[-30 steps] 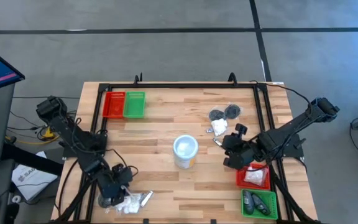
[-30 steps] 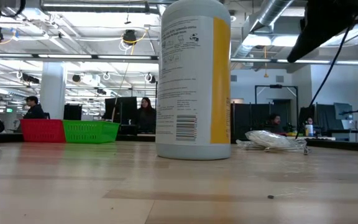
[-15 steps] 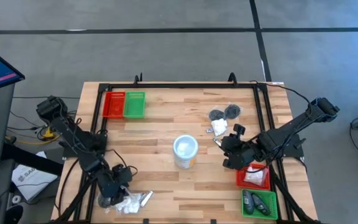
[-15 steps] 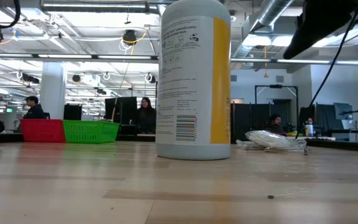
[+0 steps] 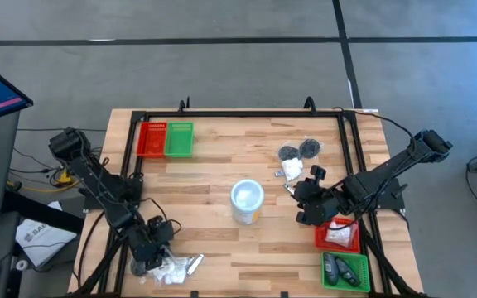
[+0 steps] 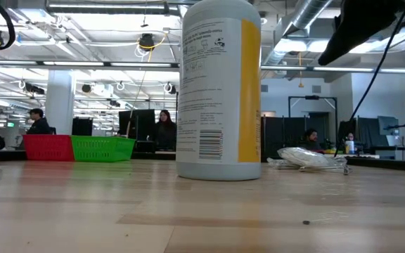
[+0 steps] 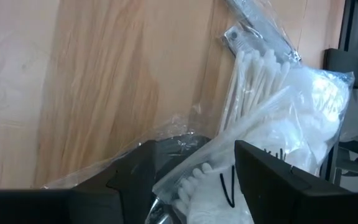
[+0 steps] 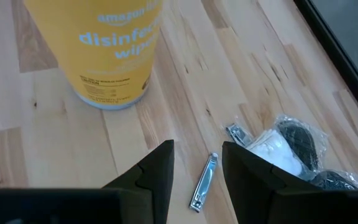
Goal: Pick & Place Travel size toiletries
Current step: Put the white cotton pack into the bottom red basket
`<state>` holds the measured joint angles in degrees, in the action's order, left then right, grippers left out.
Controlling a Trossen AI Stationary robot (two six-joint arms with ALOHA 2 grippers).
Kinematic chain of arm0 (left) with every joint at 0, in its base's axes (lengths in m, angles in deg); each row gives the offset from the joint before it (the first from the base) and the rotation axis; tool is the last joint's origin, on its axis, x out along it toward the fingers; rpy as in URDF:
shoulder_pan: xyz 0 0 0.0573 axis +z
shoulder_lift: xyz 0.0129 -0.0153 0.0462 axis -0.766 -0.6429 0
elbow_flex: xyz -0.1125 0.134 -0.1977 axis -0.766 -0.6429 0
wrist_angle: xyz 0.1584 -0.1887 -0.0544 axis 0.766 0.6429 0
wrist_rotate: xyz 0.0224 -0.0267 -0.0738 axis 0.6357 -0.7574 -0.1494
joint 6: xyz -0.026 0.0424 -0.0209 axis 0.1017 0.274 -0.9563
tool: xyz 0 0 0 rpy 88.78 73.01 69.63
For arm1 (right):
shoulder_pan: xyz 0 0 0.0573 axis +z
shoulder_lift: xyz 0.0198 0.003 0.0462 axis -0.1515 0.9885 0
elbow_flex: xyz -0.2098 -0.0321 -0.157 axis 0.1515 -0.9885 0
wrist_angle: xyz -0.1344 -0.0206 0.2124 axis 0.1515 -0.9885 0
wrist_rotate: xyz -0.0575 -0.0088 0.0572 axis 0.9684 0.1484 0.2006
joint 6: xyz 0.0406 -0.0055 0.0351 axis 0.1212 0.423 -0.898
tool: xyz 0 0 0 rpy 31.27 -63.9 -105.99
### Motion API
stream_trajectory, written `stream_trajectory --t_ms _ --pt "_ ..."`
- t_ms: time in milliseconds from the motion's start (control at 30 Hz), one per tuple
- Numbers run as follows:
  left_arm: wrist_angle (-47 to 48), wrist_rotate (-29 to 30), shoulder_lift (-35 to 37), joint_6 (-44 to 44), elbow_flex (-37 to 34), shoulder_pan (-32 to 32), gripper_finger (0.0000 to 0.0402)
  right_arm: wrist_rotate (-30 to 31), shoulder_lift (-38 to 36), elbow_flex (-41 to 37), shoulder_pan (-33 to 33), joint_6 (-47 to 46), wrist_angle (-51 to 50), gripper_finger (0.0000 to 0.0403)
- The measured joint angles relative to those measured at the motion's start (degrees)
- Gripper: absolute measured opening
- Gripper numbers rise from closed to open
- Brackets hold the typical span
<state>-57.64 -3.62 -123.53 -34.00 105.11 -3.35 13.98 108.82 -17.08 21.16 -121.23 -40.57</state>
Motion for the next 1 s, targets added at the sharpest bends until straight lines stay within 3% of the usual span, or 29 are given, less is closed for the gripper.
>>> stream_trajectory --t_ms 167,533,1000 --pt "-0.29 0.0 0.0 0.13 0.0 0.0 0.0172 0.0 0.0 0.0 0.0 0.0 0.07 0.0126" --pt "-0.25 -1.01 0.0 0.12 -0.22 0.0 0.0011 0.0 0.0 0.0 0.0 0.0 0.04 0.0126" --pt "-1.21 -0.41 0.6 2.84 1.6 3.16 0.0 0.0 0.0 0.0 0.0 1.52 0.42 0.0126"
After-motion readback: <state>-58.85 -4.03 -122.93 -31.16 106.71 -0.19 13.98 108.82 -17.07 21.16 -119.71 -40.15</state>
